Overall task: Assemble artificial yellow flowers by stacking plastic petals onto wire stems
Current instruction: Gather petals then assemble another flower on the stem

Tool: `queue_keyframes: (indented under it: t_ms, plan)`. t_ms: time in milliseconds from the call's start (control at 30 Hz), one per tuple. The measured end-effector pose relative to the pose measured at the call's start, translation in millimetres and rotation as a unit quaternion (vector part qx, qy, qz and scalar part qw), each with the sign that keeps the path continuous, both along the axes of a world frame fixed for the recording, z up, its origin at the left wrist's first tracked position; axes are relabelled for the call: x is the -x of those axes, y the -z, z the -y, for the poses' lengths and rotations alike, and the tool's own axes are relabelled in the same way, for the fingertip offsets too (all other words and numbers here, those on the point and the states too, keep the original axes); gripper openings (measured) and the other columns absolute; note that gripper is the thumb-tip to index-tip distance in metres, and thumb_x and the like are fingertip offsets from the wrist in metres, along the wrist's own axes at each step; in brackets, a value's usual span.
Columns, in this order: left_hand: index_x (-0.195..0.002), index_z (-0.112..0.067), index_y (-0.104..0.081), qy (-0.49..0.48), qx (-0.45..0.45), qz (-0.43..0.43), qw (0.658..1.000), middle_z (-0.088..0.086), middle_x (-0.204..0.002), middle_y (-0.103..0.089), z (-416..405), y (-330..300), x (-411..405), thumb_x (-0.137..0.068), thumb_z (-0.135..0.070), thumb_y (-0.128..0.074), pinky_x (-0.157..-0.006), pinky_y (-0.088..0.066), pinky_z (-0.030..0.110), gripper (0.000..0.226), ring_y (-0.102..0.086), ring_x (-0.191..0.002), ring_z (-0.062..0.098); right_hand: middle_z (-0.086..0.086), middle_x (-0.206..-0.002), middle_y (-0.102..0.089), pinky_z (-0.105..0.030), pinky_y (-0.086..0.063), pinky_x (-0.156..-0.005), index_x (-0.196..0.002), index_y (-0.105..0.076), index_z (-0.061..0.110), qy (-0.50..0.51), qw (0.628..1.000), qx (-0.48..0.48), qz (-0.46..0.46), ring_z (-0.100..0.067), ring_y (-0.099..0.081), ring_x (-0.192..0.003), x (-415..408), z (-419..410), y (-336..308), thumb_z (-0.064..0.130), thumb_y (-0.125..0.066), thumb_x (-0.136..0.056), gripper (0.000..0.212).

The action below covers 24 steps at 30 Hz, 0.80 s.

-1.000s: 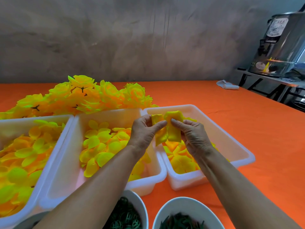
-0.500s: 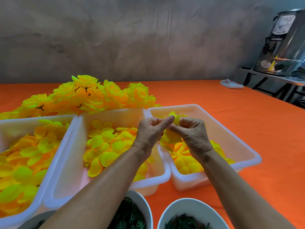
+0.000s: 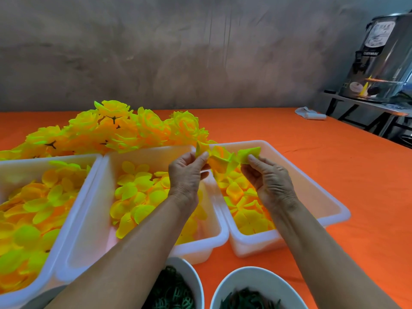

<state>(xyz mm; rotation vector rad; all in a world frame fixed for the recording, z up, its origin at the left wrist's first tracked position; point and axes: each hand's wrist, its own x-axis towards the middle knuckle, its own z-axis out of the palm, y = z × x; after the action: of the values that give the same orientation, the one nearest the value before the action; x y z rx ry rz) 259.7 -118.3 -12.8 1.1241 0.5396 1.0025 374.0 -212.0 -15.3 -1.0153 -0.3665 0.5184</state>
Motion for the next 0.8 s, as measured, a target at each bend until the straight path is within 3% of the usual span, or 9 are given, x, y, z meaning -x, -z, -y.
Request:
queue_keyframes:
  t_ms: [167, 233, 300, 367, 433, 533, 667, 733, 800]
  plan:
    - [-0.072, -0.012, -0.064, -0.01, 0.053, 0.034, 0.998, -0.005, -0.055, -0.062, -3, 0, -2, -0.088, -0.007, -0.063, -0.048, -0.051, 0.019, 0.017, -0.058, -0.051, 0.007, 0.005, -0.049, -0.058, -0.023, -0.05, -0.051, -0.069, -0.055, 0.008, 0.099, 0.995, 0.03, 0.008, -0.007, -0.055, -0.046, -7, 0, 4, -0.004, -0.057, -0.087, 0.021]
    - [-0.072, -0.011, -0.063, -0.008, 0.082, 0.06, 0.995, -0.005, -0.054, -0.063, -6, -1, -3, -0.089, -0.005, -0.061, -0.051, -0.053, 0.02, 0.018, -0.059, -0.054, 0.009, -0.006, -0.063, -0.059, -0.031, -0.047, -0.059, -0.078, -0.061, -0.003, 0.137, 0.989, 0.054, 0.018, -0.019, -0.055, -0.059, -7, 1, 5, -0.002, -0.054, -0.088, 0.013]
    - [-0.072, -0.011, -0.063, -0.006, 0.095, 0.075, 0.993, -0.003, -0.058, -0.064, -8, -1, -3, -0.089, -0.005, -0.06, -0.056, -0.056, 0.021, 0.019, -0.06, -0.06, 0.012, -0.019, -0.082, -0.062, -0.041, -0.049, -0.068, -0.093, -0.059, -0.018, 0.172, 0.982, 0.072, 0.023, -0.028, -0.055, -0.072, -8, -1, 7, 0.007, -0.051, -0.092, 0.026]
    - [-0.072, -0.011, -0.063, -0.005, 0.098, 0.081, 0.992, -0.001, -0.061, -0.066, -8, -1, -3, -0.089, -0.004, -0.059, -0.059, -0.057, 0.022, 0.019, -0.061, -0.063, 0.013, -0.035, -0.102, -0.061, -0.057, -0.052, -0.077, -0.1, -0.056, -0.022, 0.195, 0.976, 0.089, 0.031, -0.04, -0.059, -0.081, -8, -2, 8, 0.015, -0.05, -0.095, 0.037]
    - [-0.074, -0.011, -0.063, -0.012, 0.108, 0.093, 0.99, -0.003, -0.059, -0.067, -8, -2, -3, -0.09, -0.004, -0.058, -0.059, -0.057, 0.022, 0.019, -0.062, -0.061, 0.011, -0.035, -0.097, -0.062, -0.062, -0.048, -0.08, -0.096, -0.057, -0.02, 0.226, 0.964, 0.124, 0.061, -0.048, -0.058, -0.082, -11, -2, 9, 0.018, -0.051, -0.095, 0.039]
    - [-0.077, -0.01, -0.063, -0.031, 0.136, 0.12, 0.983, -0.004, -0.057, -0.067, -15, -4, 0, -0.093, -0.004, -0.055, -0.058, -0.057, 0.021, 0.019, -0.063, -0.058, 0.01, -0.018, -0.073, -0.051, -0.056, -0.047, -0.07, -0.083, -0.057, -0.017, 0.286, 0.941, 0.153, 0.095, -0.03, -0.046, -0.069, -16, -1, 11, 0.019, -0.053, -0.092, 0.038]
    - [-0.083, -0.008, -0.064, 0.024, 0.127, 0.114, 0.985, 0.004, -0.072, -0.07, -11, -4, -2, -0.094, 0.0, -0.05, -0.072, -0.057, 0.03, 0.018, -0.067, -0.067, 0.015, -0.016, -0.063, -0.046, -0.046, -0.041, -0.065, -0.063, -0.055, 0.0, 0.285, 0.903, 0.252, 0.199, -0.028, -0.043, -0.065, -16, 0, 14, 0.021, -0.063, -0.084, 0.03]
    - [-0.081, -0.007, -0.064, 0.037, 0.114, 0.104, 0.987, 0.007, -0.076, -0.068, -8, -3, -3, -0.091, 0.001, -0.054, -0.073, -0.057, 0.03, 0.016, -0.066, -0.069, 0.017, -0.007, -0.068, -0.054, -0.033, -0.041, -0.069, -0.071, -0.059, 0.01, 0.25, 0.877, 0.331, 0.242, -0.022, -0.05, -0.07, -11, 0, 14, 0.017, -0.075, -0.073, 0.017]
    - [-0.074, -0.007, -0.061, 0.027, 0.103, 0.101, 0.989, 0.007, -0.072, -0.066, -8, -2, -4, -0.088, 0.003, -0.058, -0.067, -0.058, 0.025, 0.017, -0.065, -0.065, 0.014, -0.003, -0.081, -0.059, -0.027, -0.042, -0.074, -0.09, -0.063, 0.012, 0.215, 0.872, 0.359, 0.254, -0.021, -0.056, -0.08, -6, 2, 12, 0.012, -0.08, -0.066, 0.03]
